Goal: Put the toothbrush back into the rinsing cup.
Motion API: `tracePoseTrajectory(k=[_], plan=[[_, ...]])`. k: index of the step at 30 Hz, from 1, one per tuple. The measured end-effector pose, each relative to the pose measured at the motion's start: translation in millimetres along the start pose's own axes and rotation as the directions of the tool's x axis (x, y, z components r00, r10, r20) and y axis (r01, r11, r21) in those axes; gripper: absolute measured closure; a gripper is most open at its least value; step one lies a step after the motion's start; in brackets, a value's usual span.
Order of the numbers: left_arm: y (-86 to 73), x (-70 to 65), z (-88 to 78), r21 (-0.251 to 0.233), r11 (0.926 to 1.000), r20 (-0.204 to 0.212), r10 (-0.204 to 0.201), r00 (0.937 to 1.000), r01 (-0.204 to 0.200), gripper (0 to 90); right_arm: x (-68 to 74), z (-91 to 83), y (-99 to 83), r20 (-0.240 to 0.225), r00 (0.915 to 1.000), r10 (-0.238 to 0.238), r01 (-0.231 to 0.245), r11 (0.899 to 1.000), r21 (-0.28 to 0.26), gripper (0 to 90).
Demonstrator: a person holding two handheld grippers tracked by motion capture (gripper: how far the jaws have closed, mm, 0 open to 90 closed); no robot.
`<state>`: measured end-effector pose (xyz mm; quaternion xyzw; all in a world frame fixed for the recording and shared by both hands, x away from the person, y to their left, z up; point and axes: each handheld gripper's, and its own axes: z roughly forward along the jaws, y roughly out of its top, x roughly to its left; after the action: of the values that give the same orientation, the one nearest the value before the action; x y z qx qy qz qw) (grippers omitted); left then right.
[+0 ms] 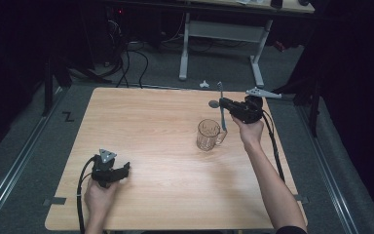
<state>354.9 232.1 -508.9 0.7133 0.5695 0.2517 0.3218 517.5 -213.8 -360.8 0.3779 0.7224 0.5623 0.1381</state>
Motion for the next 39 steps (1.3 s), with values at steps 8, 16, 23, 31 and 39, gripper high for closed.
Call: tracePoseTrajectory(k=[8,16,23,31,39], plan=[[0.0,0.0,0.0,0.0,1.0,0.0,0.0,1.0,0.0,27.6,-1.1,5.7,-2.6,0.001,1.0,0.002,-0.002,1.0,0.006,79.7],[0.0,0.0,0.0,0.0,1.0,0.0,0.0,1.0,0.0,27.6,-1.7,6.7,-4.0,0.004,1.0,-0.006,0.006,1.0,0.01,79.7],[0.0,0.0,0.0,0.0,1.0,0.0,0.0,1.0,0.0,27.7,-3.0,8.2,-6.9,0.005,1.0,-0.002,0.002,1.0,0.014,79.7],[-0.1,-0.1,0.1,-0.002,1.0,-0.001,-0.002,1.0,0.002,27.6,-4.1,6.9,-8.5,0.013,0.9999,-0.002,0.001,0.999,0.032,79.6],[0.0,-0.1,0.1,-0.002,1.0,-0.001,-0.002,1.0,0.002,27.6,-6.9,2.9,-10.7,0.024,0.9997,0.002,-0.003,0.999,0.04,79.5]])
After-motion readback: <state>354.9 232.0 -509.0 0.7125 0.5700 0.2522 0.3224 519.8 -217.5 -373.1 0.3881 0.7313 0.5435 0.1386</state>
